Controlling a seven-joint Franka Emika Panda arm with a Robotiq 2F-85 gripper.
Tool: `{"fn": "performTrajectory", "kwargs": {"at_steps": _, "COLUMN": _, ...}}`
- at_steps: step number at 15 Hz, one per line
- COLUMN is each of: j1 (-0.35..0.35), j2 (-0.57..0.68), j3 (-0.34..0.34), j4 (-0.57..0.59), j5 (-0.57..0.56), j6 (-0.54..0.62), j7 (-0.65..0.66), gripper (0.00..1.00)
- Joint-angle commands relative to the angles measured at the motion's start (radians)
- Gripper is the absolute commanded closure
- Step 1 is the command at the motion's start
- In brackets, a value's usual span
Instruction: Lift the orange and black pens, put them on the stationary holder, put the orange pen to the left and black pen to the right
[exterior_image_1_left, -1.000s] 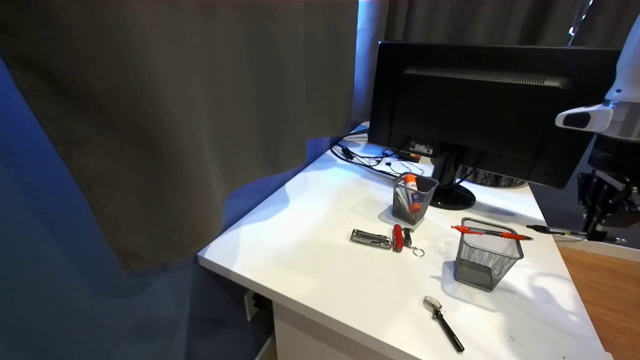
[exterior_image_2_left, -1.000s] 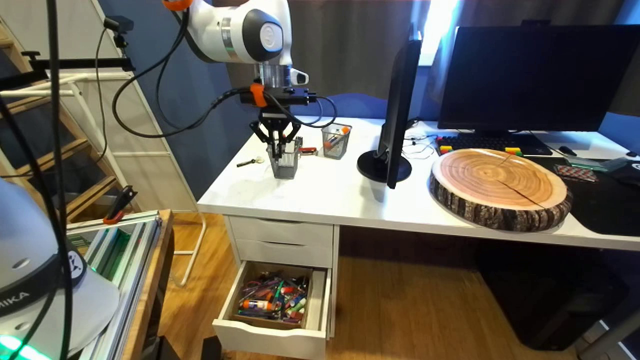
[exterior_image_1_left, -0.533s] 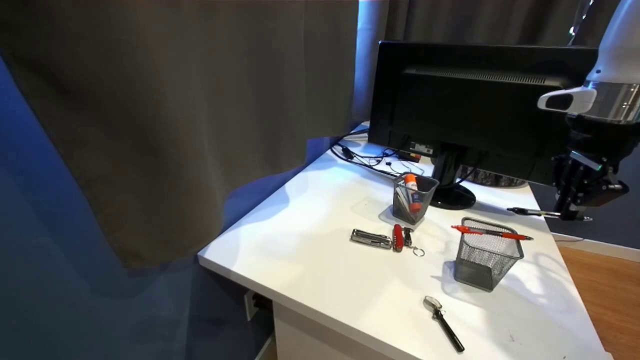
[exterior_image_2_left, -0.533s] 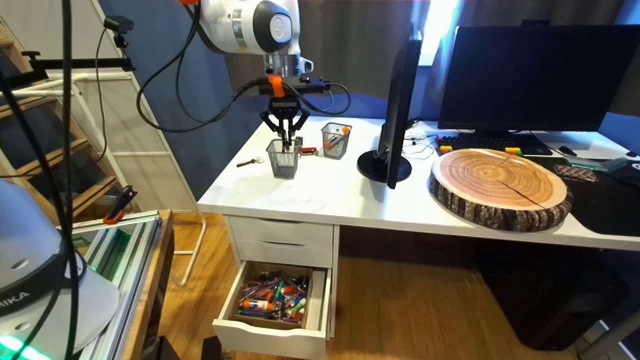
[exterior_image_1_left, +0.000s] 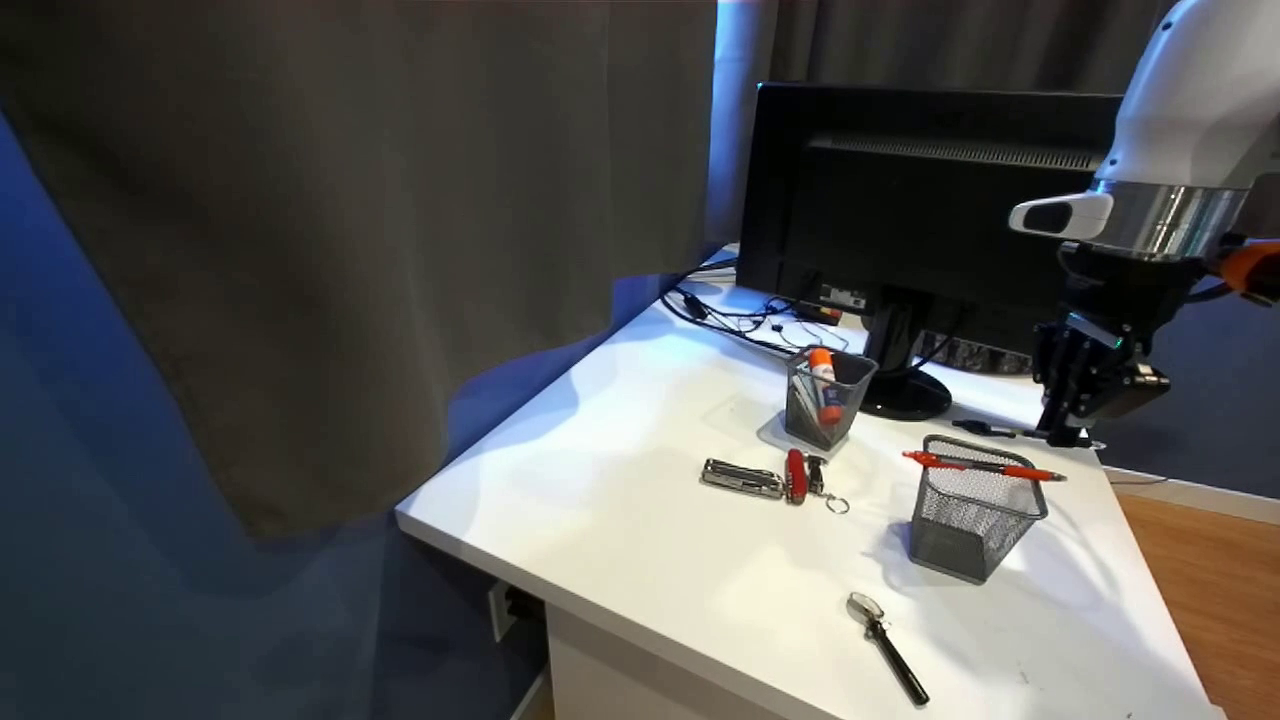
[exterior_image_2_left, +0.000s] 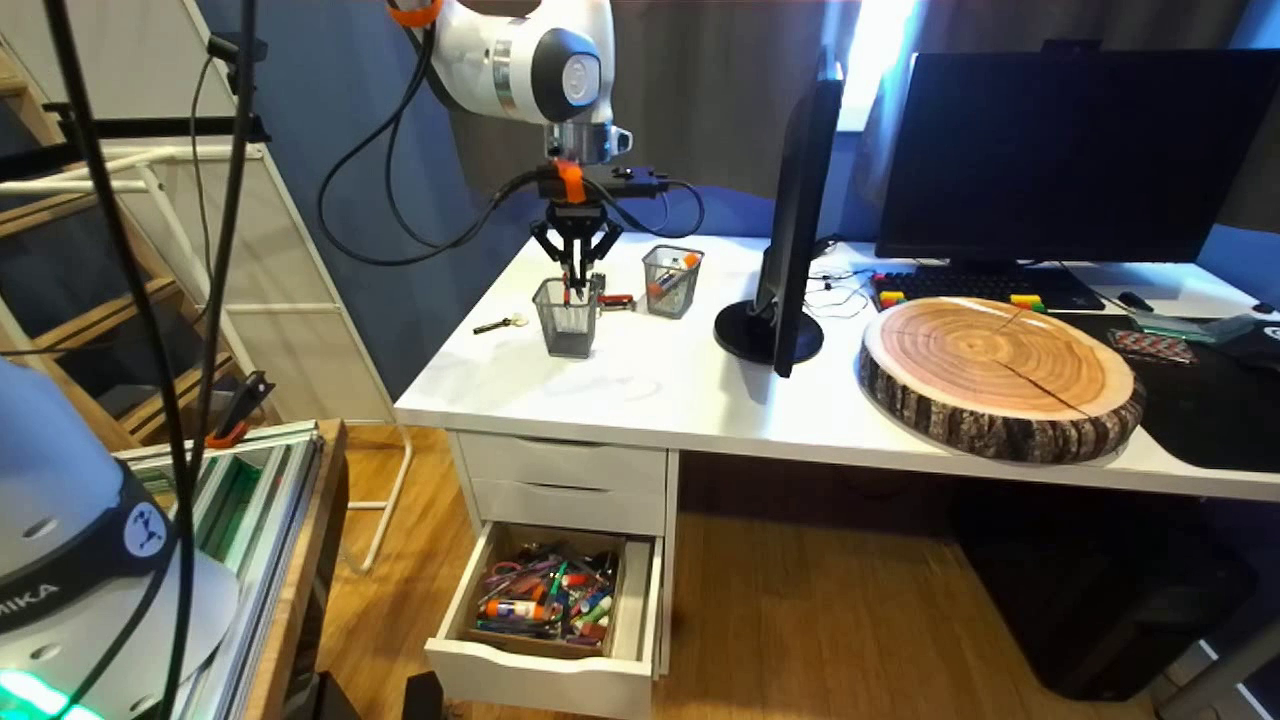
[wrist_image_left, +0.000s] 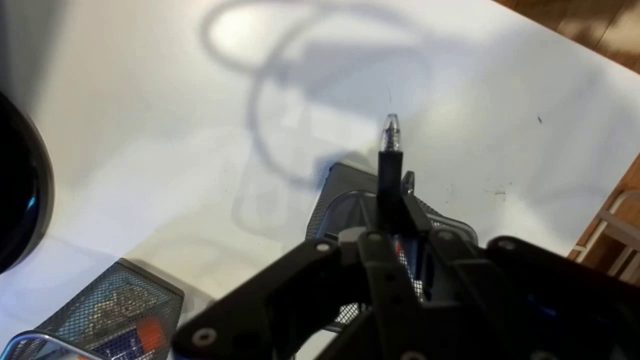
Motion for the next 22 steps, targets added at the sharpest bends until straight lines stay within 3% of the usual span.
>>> {"fn": "performTrajectory", "kwargs": {"at_steps": 1, "j1": 0.002, "j2": 0.072, "j3": 0.006, "j4": 0.088, "j5": 0.011, "j6": -0.042, "j7": -0.008, "gripper": 0.94}}
{"fn": "performTrajectory", "kwargs": {"at_steps": 22, "j1": 0.039, "j2": 0.197, "j3": -0.006, "j4": 0.265, "j5": -0.001, "j6": -0.189, "j7": 0.025, "gripper": 0.93}}
